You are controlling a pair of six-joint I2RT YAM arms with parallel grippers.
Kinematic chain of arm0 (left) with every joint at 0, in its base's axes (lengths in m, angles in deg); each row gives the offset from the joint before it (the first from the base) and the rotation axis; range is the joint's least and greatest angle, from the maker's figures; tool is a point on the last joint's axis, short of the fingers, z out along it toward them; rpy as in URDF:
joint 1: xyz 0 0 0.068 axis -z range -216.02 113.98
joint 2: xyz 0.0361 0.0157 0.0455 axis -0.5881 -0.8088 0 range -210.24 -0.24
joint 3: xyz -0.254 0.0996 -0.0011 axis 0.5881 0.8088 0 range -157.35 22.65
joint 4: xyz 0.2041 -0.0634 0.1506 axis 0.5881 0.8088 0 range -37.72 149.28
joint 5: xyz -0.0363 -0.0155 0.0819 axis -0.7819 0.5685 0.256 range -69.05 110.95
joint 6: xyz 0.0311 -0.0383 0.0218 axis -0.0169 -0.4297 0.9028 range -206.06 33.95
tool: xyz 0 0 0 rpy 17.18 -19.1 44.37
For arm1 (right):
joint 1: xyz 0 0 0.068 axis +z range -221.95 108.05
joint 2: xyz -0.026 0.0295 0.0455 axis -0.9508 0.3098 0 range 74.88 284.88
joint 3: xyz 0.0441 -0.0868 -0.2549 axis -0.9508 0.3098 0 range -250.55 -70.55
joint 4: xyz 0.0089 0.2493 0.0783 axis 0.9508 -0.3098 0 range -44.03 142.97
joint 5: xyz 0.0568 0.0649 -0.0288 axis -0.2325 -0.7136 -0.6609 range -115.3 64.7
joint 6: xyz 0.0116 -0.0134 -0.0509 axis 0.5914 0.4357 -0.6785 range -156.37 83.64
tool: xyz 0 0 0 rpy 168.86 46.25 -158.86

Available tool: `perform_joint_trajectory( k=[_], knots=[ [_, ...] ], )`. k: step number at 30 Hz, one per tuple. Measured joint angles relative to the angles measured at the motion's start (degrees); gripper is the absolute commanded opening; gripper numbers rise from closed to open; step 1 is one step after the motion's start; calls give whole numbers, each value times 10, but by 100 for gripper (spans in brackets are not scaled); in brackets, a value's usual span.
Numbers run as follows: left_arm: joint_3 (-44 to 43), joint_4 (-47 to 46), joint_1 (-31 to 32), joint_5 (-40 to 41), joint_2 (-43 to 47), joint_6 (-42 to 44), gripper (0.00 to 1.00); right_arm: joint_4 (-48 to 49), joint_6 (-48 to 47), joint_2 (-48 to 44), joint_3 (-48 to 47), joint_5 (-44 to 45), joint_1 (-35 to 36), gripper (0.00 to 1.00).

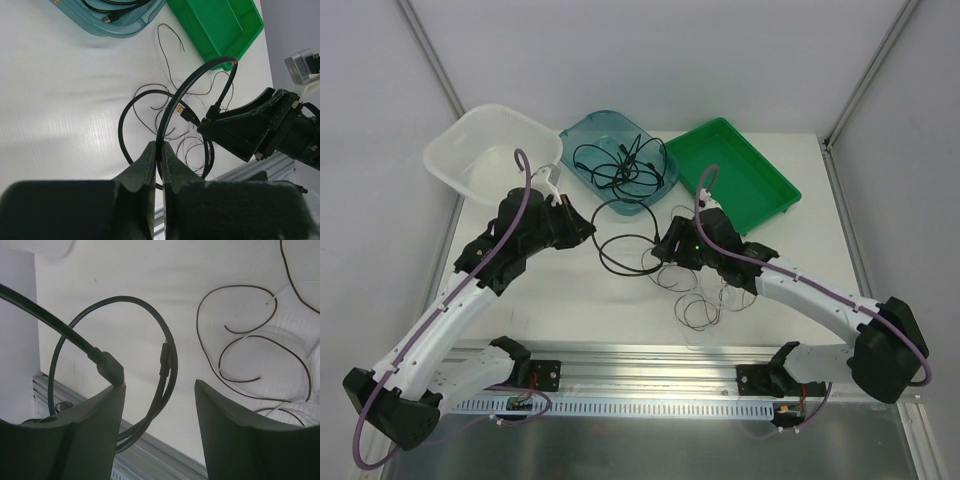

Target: Untangle the cables

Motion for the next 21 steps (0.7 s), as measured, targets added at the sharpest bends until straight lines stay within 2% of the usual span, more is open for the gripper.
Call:
perform_joint_trajectory(
  k=[7, 9, 13, 14, 16, 17, 21],
  knots=[
    [14, -20, 0, 36, 15, -2, 0, 8, 23, 24, -2, 4, 9, 49],
    [19, -27, 0, 43, 19, -3, 0, 9, 26, 28, -2, 4, 11, 43],
    [29, -40, 0, 50, 23, -4, 0, 13, 32, 40, -2, 4, 13, 23],
    [31, -42, 0, 51, 23, -4, 0, 13, 35, 43, -2, 4, 13, 14],
    [37, -46, 0, 52, 25, -4, 0, 13, 35, 47, -2, 5, 13, 7],
    [41, -47, 0, 54, 28, -4, 0, 13, 35, 48, -2, 6, 13, 1],
    [64, -47, 4, 93, 56, -1, 0, 8, 33, 48, -2, 17, 12, 1]
  ],
)
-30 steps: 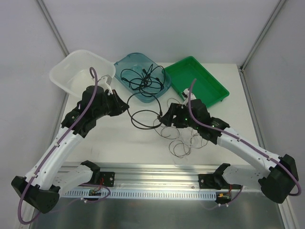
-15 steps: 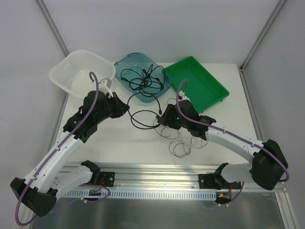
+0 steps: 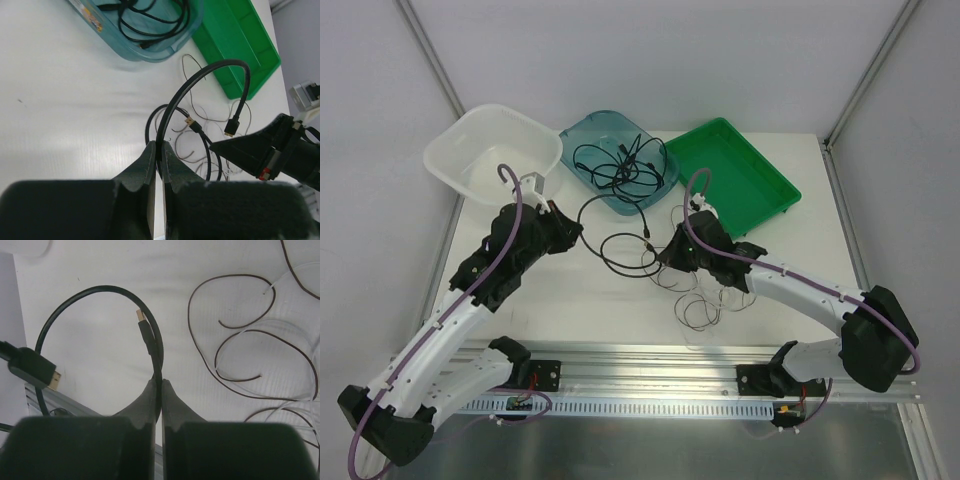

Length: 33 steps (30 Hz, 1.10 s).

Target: Untangle the cables

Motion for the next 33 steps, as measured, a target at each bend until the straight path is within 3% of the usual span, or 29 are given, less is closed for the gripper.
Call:
perform_joint_trajectory(
  k=[8, 19, 23, 27, 29, 30, 32, 33],
  knots=[
    [49, 18, -6, 92, 30, 2, 0, 10, -21, -74, 46, 4, -45, 1],
    [100, 47, -38, 118, -19, -26, 0, 57, -106, -206, 87, -22, -76, 1],
    [69, 60, -39, 88, -9, -35, 0, 54, -118, -188, 87, -19, -77, 2],
    [-21, 63, -39, 40, -11, -36, 0, 70, -117, -135, 87, -42, -75, 3],
    [-73, 56, -39, 23, -21, -34, 0, 70, -119, -100, 75, -54, -74, 23],
    [-97, 51, -39, 17, -30, -31, 0, 61, -124, -80, 59, -59, -74, 42],
    [-144, 49, -39, 17, -55, -20, 0, 52, -137, -39, 11, -68, -74, 54],
    [-165, 45, -39, 18, -69, -14, 0, 51, -145, -26, -10, -71, -74, 65]
  ],
)
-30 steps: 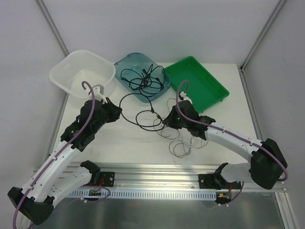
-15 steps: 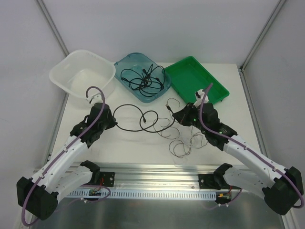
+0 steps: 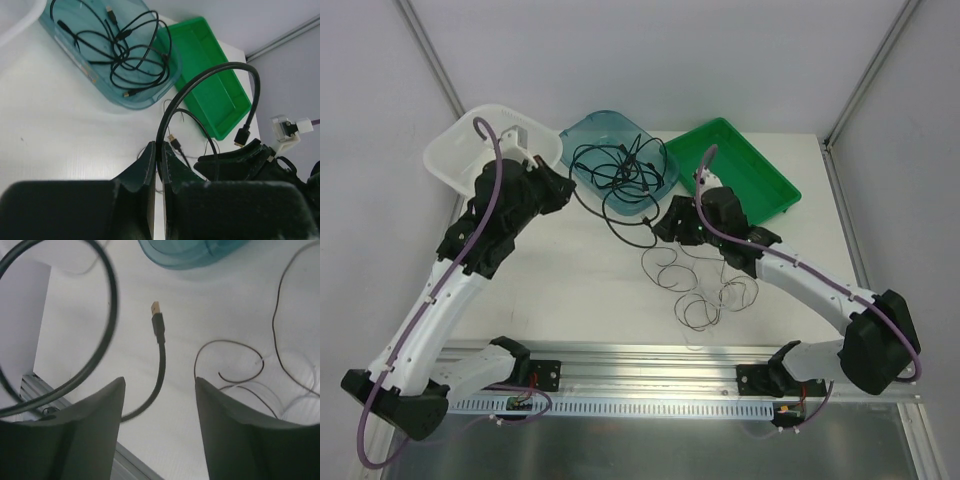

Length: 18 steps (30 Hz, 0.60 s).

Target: Untangle the cables

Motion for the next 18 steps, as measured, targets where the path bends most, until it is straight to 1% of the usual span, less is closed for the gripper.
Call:
perform_joint_trajectory(
  k=[2, 3, 6, 9, 14, 18],
  knots=[
    [-41, -3, -3, 2, -38, 14, 0, -5, -13, 19, -47, -5, 0, 75],
    [-56, -6, -4, 3, -53, 21, 0, -5, -21, 21, -65, -7, 0, 83],
    [-118, -5, -16, 10, -110, 39, 0, -18, -43, 2, -89, -5, 1, 92],
    [-183, -7, -26, 25, -161, 62, 0, -56, -63, -37, -85, 4, 2, 96],
    [-284, -32, -50, 49, -246, 99, 0, -118, -95, -148, -37, 36, 2, 97],
    [-332, -63, -80, 56, -310, 102, 0, -181, -120, -239, -6, 66, 2, 99]
  ],
)
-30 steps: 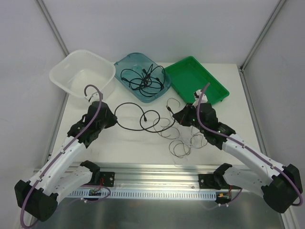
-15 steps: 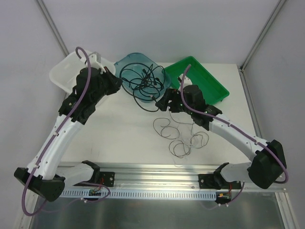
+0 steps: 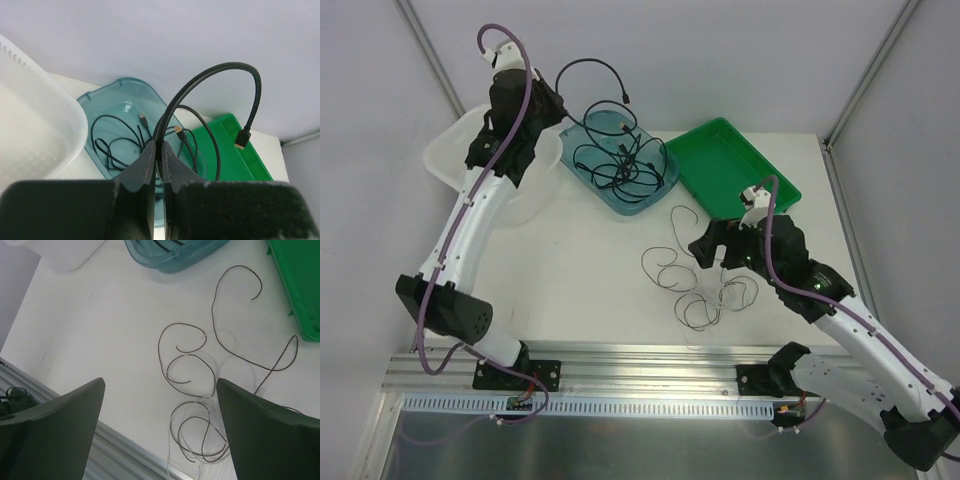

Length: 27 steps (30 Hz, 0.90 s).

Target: Untangle the cables

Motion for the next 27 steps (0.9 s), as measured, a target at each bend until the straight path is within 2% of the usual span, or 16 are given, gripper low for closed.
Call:
perform_joint_trajectory(
  k=[9, 19, 23, 24, 26, 27],
  knots=[
    [-24, -64, -23, 34, -143, 32, 0, -91, -25, -126, 47, 39, 0, 99],
    [-24, -79, -23, 1, -301, 61, 1, -132, -31, -154, 82, 51, 0, 99],
    [-24, -79, -23, -5, -349, 79, 10, -138, -33, -154, 83, 51, 0, 100],
    [-24, -79, -23, -5, -359, 87, 17, -138, -33, -154, 83, 51, 0, 100],
    [-24, -78, -23, -2, -374, 99, 25, -140, -34, -153, 83, 51, 0, 100],
    [-24, -75, -23, -1, -379, 106, 34, -141, -34, -152, 83, 51, 0, 100]
  ],
)
